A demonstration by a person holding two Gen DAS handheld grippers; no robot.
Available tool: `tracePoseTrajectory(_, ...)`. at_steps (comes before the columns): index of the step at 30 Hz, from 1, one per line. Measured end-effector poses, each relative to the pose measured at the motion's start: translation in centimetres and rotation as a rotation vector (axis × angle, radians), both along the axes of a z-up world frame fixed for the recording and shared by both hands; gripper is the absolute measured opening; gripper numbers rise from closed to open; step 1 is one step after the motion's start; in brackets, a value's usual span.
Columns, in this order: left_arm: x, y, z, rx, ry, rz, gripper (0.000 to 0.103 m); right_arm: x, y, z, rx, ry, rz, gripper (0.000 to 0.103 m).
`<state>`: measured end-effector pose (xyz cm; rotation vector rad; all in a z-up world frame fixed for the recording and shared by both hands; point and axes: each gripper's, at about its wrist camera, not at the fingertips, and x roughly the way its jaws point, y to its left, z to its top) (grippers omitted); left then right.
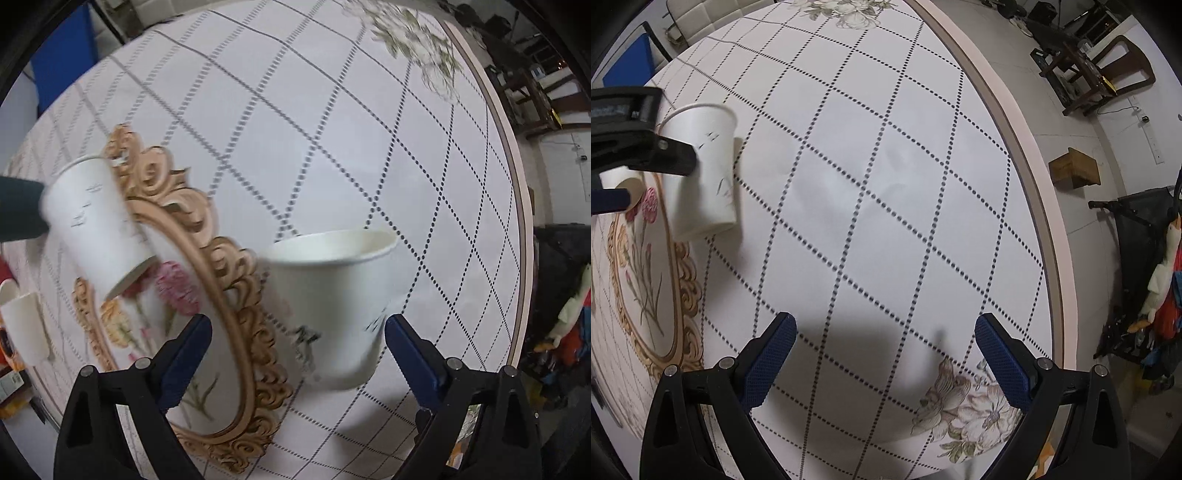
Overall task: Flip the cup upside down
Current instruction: 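Reach the left gripper to the printed white paper cup and grasp it, then carry the cup with the left gripper onto the oval motif and release it upright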
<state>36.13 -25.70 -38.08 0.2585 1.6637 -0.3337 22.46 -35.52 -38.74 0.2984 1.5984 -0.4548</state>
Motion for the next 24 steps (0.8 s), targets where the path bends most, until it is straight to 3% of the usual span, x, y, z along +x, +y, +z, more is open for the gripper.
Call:
tracePoseTrajectory(6,0.1,-1.2,-2.5,0.018,0.025,-0.021,0.093,0.9,-1.4,-0.6,-0.005,0.004,-0.006,0.1)
tracePoseTrajectory(7,0.1,-1.5,-3.0,0.023,0.024,-0.029,0.082,0.9,-1.6,-0.7,-0.006,0.005,-0.007,0.1)
tracePoseTrajectory(11,-0.2,-2.4,-4.5,0.046,0.025,-0.055,0.065,1.1,-2.2,-1.1,-0.002,0.007,-0.008,0.1)
tracePoseTrajectory(17,-0.7,-2.5,-5.4,0.056,-0.01,-0.073,0.062,1.4,-2.3,-1.5,0.002,0.007,0.0,0.1)
tracePoseTrajectory(24,-1.0,-0.2,-4.2,0.06,-0.032,-0.053,0.061,1.5,-1.8,-1.7,0.011,0.001,0.016,0.1)
